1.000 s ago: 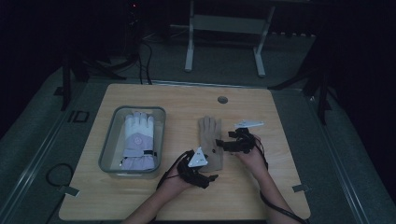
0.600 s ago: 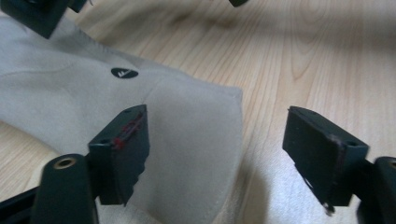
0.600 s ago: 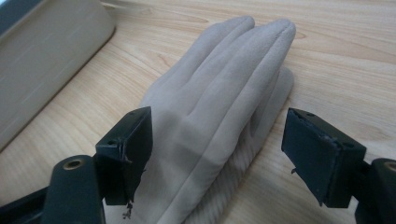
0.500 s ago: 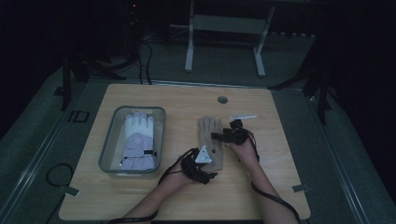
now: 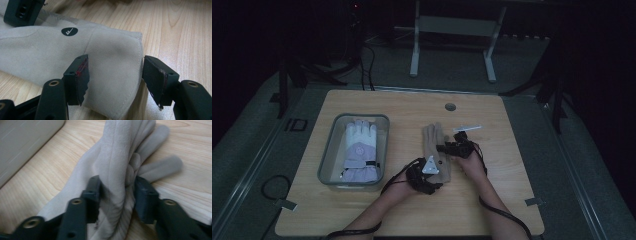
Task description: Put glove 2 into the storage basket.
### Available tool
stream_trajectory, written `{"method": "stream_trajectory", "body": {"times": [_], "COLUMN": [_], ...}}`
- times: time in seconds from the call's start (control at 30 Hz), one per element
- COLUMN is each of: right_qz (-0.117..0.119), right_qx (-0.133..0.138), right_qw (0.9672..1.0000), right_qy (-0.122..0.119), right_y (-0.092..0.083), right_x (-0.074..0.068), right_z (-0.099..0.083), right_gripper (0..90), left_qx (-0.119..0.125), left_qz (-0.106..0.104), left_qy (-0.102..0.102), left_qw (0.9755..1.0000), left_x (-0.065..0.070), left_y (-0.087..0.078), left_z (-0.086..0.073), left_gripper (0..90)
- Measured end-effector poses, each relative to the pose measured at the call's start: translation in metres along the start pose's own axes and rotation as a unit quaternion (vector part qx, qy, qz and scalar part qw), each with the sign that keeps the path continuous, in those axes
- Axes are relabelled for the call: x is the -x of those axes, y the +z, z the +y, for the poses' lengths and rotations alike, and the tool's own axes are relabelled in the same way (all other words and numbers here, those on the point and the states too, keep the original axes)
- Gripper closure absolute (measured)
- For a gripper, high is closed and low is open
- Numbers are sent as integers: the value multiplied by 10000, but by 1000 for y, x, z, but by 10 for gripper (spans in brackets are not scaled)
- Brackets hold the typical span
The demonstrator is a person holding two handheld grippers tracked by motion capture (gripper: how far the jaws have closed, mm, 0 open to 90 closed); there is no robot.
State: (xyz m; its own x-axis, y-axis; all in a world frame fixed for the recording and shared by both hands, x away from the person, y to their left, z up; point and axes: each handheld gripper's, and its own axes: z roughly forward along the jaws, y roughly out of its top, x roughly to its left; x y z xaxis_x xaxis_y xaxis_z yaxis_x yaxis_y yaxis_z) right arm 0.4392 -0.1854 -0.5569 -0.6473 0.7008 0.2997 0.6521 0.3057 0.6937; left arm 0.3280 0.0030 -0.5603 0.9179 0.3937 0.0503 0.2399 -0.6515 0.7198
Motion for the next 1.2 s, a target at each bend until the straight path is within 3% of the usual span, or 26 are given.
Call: {"method": "stream_trajectory", "body": {"times": [0.17,0.4,0.67,0.9,1.03,1.2], "right_qz": [-314,-712,-801,-778,-733,-653], "right_qx": [-4,67,63,179,235,323], "right_qw": [9977,9925,9928,9930,9935,9948], "right_qy": [-597,-996,-890,-865,-834,-709], "right_y": [-1,-4,-6,-13,-18,-25], "right_x": [-15,-27,-29,-35,-38,-41], "right_z": [1,2,8,15,18,23], "right_gripper": [708,723,725,730,731,734], "left_qx": [-64,-153,-305,-436,-362,-326], "left_qz": [113,237,567,651,588,660], "left_qy": [51,57,261,339,274,382], "left_qw": [9999,9996,9976,9963,9972,9966], "left_x": [2,2,3,8,10,17], "left_y": [0,-1,-2,-6,-17,-35], "left_z": [1,3,7,12,15,23], "left_gripper": [426,518,756,789,791,798]}}
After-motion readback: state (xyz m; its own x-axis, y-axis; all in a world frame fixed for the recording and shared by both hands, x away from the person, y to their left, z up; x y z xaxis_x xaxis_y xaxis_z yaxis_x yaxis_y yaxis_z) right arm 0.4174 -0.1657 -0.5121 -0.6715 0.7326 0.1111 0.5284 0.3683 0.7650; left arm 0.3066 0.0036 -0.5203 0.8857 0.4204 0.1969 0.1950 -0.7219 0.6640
